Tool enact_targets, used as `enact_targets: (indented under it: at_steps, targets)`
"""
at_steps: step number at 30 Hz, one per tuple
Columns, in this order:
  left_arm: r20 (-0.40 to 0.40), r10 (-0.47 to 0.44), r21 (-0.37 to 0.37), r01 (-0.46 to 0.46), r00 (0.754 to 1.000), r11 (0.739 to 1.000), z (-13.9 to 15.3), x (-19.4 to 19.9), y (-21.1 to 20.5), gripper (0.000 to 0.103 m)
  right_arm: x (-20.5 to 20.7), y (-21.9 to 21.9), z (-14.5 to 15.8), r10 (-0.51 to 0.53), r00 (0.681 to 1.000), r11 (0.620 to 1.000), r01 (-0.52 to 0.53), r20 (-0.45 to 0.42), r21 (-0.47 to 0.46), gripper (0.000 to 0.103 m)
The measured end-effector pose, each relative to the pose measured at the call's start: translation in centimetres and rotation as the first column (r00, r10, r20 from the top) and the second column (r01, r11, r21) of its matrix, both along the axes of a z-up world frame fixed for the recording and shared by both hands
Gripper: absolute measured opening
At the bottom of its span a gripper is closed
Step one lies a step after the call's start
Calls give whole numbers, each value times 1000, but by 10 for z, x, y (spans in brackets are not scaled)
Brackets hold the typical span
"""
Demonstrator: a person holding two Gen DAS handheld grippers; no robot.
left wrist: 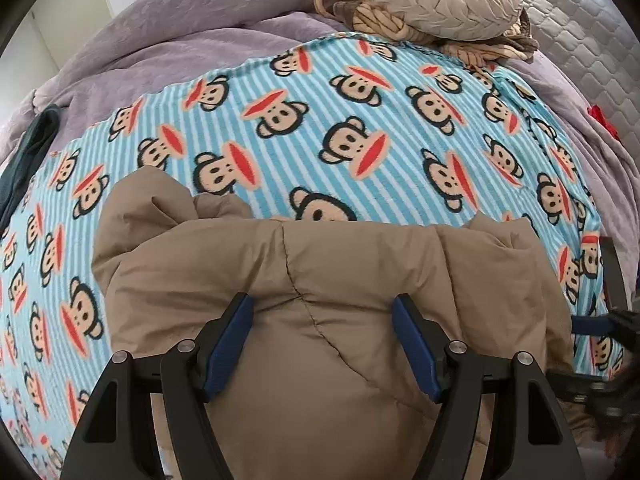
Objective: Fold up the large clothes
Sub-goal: 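Lower the bundle onto the sheet and open both tools, then grasp the beige jacket bundle with both tools and lift it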
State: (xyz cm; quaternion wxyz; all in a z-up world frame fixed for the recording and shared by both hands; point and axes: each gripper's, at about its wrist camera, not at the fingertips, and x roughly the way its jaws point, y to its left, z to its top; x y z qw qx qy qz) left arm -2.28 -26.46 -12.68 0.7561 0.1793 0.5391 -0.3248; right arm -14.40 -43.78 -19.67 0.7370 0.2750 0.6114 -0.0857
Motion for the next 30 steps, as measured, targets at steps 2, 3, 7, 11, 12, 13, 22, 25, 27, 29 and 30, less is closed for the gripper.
enact_targets:
  at_steps: [2, 3, 7, 11, 12, 13, 22, 25, 27, 29, 30]
  targets:
    - [-3, 13, -1, -13, 1000, 1000, 7, 0, 7, 73, 0, -2, -17, 2, 999, 1000, -1, -40, 23, 103]
    - [-4, 27, -11, -27, 1000, 1000, 12, 0, 13, 73, 0, -3, -23, 2, 999, 1000, 0, -51, 27, 103]
    - [-21, 135, -51, -136, 991, 989, 26, 2, 59, 92, -2, -9, -37, -16, 998, 999, 18, -64, 34, 103]
    - [-105, 209, -146, -223, 972, 964, 27, 3, 112, 103, -9, -15, -43, -40, 998, 993, 44, -41, 111, 103]
    - [-156, 228, -163, -253, 961, 954, 23, 5, 127, 103, -12, -17, -43, -43, 998, 991, 47, -36, 128, 103]
    - [-209, 247, -180, -285, 946, 942, 16, 7, 141, 103, -15, -18, -42, -45, 998, 989, 49, -32, 140, 103]
    - [-601, 150, -297, -394, 785, 870, -53, -4, 177, 103, -21, -38, -41, -101, 993, 922, 67, 68, 382, 103]
    - [-587, 128, -284, -352, 799, 892, -62, -12, 165, 103, -17, -43, -41, -92, 992, 900, 46, 85, 434, 103]
    - [-589, 122, -282, -345, 799, 895, -66, -12, 161, 103, -12, -44, -43, -68, 995, 906, 30, 74, 423, 103]
    - [-596, 115, -278, -339, 795, 899, -72, -12, 159, 103, -4, -41, -48, -45, 997, 913, 18, 57, 408, 103]
    - [-596, 109, -276, -331, 795, 902, -75, -12, 159, 103, 0, -40, -52, -27, 999, 915, 6, 46, 403, 103]
